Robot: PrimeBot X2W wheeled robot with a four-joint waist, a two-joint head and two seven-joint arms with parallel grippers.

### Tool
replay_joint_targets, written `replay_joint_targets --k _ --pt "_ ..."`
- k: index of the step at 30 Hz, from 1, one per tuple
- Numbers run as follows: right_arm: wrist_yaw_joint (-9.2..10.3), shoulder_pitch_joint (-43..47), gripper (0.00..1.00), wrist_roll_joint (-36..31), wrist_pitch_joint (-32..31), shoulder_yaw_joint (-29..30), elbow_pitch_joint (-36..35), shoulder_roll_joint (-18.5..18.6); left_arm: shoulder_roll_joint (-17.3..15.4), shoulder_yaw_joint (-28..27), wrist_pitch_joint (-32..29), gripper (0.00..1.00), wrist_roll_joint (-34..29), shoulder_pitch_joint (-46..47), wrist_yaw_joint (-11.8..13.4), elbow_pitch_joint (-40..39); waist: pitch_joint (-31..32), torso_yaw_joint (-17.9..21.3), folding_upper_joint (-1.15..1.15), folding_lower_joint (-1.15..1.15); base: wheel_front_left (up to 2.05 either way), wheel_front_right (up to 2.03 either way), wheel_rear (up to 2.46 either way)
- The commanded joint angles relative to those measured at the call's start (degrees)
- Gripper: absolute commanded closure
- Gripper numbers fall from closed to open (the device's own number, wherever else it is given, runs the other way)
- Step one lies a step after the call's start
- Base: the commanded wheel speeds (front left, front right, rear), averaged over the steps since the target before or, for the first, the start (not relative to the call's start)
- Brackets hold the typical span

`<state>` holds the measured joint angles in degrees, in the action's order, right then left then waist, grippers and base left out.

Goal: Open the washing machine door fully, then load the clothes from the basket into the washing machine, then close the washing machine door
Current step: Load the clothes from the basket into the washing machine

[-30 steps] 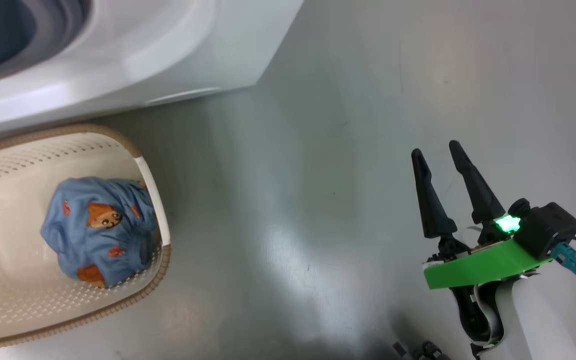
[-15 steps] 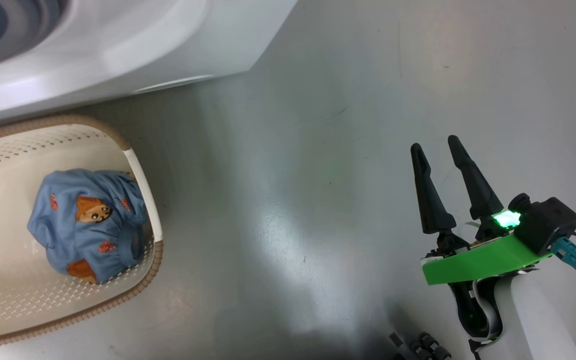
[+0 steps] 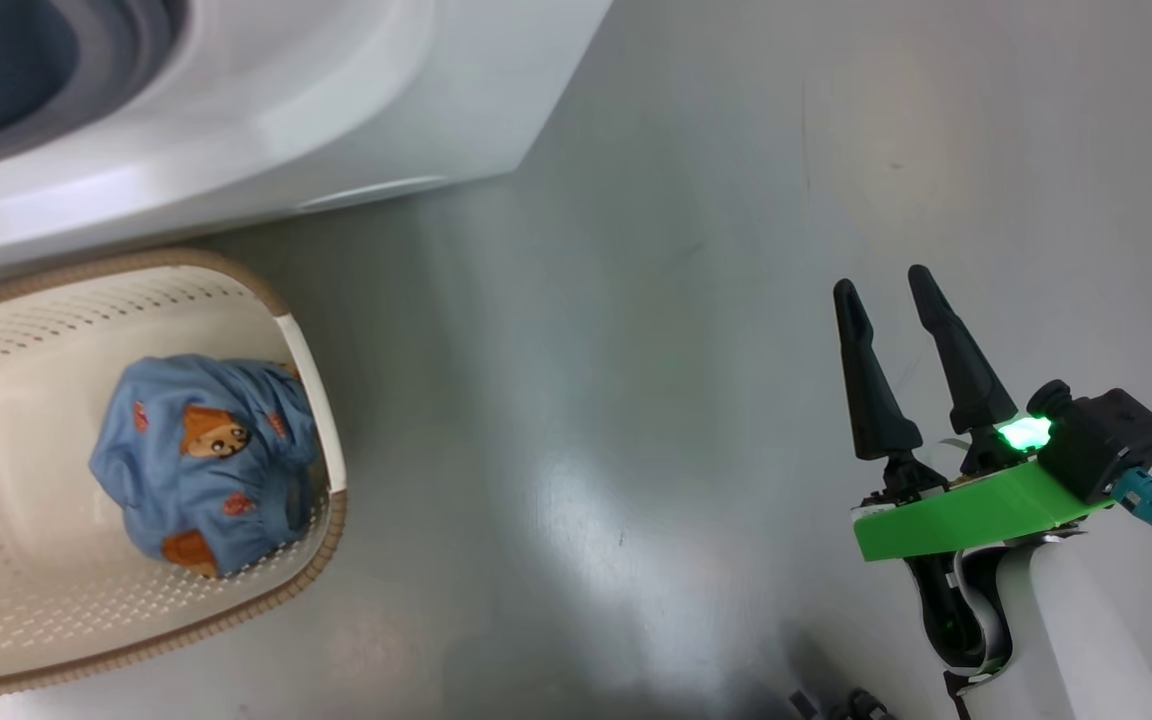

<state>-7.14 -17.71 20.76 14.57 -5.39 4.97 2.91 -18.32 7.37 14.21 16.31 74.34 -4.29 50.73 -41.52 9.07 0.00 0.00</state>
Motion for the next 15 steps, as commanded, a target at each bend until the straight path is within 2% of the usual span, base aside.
replay_joint_targets --k 1,15 --pt "-0.35 1.62 0.00 -0.58 0.43 -1.00 -0.90 -0.03 -2.21 -0.55 0.48 0.00 0.47 -2.18 0.29 -0.89 1.72 -0.83 0.00 0.00 0.00 0.00 0.00" --pt "-0.35 3.40 0.00 -1.71 0.43 -0.30 -0.18 -0.03 0.61 -0.89 0.77 0.00 1.45 -12.38 1.20 -6.03 8.83 -3.28 0.00 0.00 0.00 0.00 0.00"
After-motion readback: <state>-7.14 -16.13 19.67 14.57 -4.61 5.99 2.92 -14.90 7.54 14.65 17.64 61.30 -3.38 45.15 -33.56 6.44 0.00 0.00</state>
